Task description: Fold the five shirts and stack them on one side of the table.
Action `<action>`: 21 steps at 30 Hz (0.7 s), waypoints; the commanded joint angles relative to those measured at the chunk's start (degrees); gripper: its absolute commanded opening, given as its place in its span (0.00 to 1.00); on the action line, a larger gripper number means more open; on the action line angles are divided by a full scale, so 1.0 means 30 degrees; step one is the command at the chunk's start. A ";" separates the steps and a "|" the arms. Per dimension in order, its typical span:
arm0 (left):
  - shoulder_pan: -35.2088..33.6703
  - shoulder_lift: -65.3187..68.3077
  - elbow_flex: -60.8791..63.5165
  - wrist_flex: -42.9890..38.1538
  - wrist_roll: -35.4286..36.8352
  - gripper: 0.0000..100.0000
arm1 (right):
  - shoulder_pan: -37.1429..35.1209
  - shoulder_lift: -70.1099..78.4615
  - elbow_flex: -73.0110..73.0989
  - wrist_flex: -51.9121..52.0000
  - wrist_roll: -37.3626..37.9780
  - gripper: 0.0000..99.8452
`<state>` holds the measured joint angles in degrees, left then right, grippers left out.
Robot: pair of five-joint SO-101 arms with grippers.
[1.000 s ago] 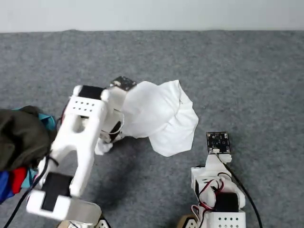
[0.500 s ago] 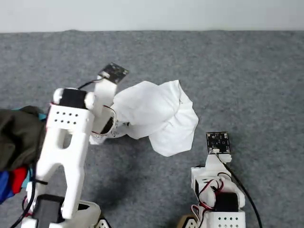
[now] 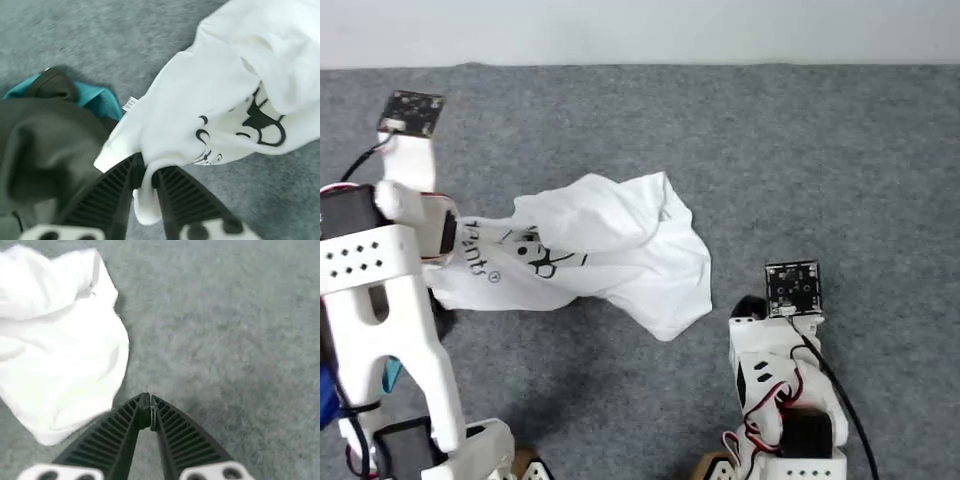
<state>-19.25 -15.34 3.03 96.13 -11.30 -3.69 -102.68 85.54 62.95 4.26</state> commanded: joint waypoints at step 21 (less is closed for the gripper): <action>-0.0674 -0.0967 0.0542 -0.1846 -0.0322 0.23 | -0.5231 2.0938 -1.3802 0.2711 0.4747 0.01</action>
<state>-20.92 -15.78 7.43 89.10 -11.38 -17.85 -49.85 51.60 69.63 13.93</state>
